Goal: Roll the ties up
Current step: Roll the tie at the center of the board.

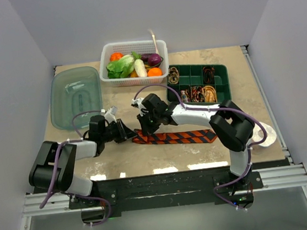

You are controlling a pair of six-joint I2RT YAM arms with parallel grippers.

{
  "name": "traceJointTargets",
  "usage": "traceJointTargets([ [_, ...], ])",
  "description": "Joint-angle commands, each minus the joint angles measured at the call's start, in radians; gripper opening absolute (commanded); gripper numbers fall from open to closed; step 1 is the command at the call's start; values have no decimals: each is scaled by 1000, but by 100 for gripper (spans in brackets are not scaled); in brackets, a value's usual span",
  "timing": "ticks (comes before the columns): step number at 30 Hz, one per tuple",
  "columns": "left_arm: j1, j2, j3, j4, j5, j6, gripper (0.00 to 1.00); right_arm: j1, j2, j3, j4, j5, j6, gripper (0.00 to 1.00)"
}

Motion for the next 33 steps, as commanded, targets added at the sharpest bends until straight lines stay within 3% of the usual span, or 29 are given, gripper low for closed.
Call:
traceJointTargets([
  [1, 6, -80, 12, -58, -66, 48, 14, -1, -1, 59, 3, 1, -16, 0],
  [19, 6, -240, 208, -615, -394, 195, 12, -2, 73, 148, 10, -28, -1, 0],
  [33, -90, -242, 301, -749, -566, 209, 11, -1, 134, 190, 81, -93, 58, 0],
])
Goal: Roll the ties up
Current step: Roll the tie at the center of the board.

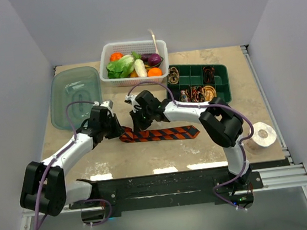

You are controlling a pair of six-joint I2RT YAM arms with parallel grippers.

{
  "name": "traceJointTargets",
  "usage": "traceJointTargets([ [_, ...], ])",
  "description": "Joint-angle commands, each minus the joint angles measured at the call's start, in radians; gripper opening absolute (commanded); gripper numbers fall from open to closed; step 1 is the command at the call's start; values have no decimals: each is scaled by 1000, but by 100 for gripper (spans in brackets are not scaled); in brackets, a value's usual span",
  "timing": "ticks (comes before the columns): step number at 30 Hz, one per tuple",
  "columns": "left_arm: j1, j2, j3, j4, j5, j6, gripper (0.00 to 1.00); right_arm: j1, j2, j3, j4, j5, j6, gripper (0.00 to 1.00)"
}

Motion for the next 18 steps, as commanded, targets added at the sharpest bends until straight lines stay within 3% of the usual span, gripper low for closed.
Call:
traceJointTargets([
  [1, -26, -5, 64, -53, -80, 32, 11, 1, 9, 48, 57, -55, 29, 0],
  [18, -169, 44, 174, -145, -190, 29, 11, 7, 92, 10, 189, -146, 124, 0],
])
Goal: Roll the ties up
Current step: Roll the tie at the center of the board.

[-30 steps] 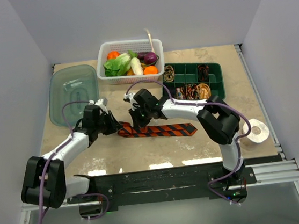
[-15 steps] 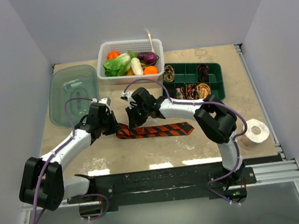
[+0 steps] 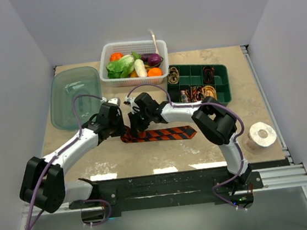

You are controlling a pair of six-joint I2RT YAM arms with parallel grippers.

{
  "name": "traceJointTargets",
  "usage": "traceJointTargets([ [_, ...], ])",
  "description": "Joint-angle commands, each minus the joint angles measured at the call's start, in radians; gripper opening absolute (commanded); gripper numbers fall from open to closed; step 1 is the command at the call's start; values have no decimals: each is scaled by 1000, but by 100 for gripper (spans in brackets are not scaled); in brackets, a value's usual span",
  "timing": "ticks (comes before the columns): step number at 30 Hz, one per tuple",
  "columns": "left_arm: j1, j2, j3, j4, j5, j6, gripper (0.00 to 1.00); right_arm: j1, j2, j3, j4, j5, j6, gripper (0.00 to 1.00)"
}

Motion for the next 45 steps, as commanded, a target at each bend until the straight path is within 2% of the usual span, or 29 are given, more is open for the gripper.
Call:
traceJointTargets([
  [1, -43, 11, 71, -14, -27, 14, 11, 8, 10, -7, 81, -44, 42, 0],
  [15, -133, 118, 163, -97, -95, 40, 10, 8, 36, 5, 115, -81, 71, 0],
  [25, -218, 202, 232, -206, -245, 23, 8, 2, 7, -2, 89, -75, 57, 0],
  [45, -259, 244, 231, -226, -280, -7, 6, -109, -132, -119, 18, 8, -26, 0],
])
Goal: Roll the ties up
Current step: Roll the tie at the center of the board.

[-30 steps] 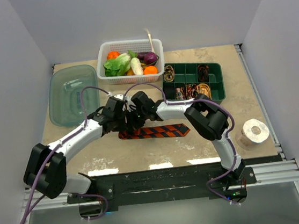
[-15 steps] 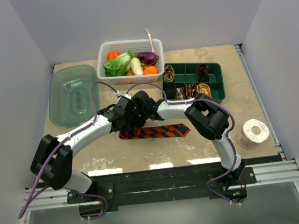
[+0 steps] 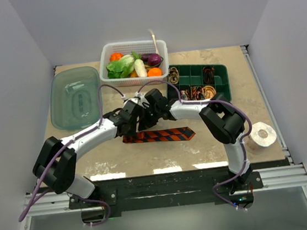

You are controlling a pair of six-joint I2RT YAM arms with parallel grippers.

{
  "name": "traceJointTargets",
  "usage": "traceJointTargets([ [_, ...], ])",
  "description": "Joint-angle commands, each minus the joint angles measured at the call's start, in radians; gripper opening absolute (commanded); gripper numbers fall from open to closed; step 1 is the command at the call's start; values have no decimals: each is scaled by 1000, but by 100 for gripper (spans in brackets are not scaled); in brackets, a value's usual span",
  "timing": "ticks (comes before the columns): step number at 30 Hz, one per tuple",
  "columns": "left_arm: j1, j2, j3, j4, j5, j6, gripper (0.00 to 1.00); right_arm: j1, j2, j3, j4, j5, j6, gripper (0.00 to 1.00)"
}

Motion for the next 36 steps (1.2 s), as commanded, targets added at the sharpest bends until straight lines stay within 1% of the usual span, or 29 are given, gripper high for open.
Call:
traceJointTargets([
  [1, -25, 35, 14, -20, 6, -29, 6, -30, -66, -22, -13, 40, -39, 0],
  [6, -51, 63, 17, -5, 26, -40, 7, -53, -86, -31, -22, 54, -53, 0],
  [9, -64, 87, 22, -2, 35, -44, 9, -56, -89, -29, -30, 54, -57, 0],
  [12, -77, 103, 29, 3, 43, -44, 16, -59, -91, -34, -31, 59, -60, 0],
  [13, -78, 104, 31, 6, 47, -43, 21, -59, -93, -34, -31, 63, -60, 0],
  [15, -83, 106, 31, 6, 49, -46, 29, -59, -91, -36, -31, 59, -62, 0],
  [16, -84, 103, 32, 7, 51, -47, 35, -59, -90, -34, -33, 57, -60, 0],
  [20, -86, 83, 19, 42, 84, -46, 48, -59, -93, -40, -31, 57, -60, 0],
  [25, -86, 26, 19, 76, 136, -44, 57, -59, -100, -39, -42, 57, -69, 0],
  [27, -86, 9, 20, 81, 133, -47, 60, -61, -111, -39, -42, 57, -69, 0],
  [31, -83, -46, 20, 73, 91, -61, 68, -59, -128, -39, -51, 65, -74, 0],
  [34, -69, -83, 13, 76, 81, -70, 72, -59, -143, -37, -56, 59, -74, 0],
  [36, -45, -100, -3, 90, 95, -76, 72, -59, -148, -19, -63, 44, -69, 0],
])
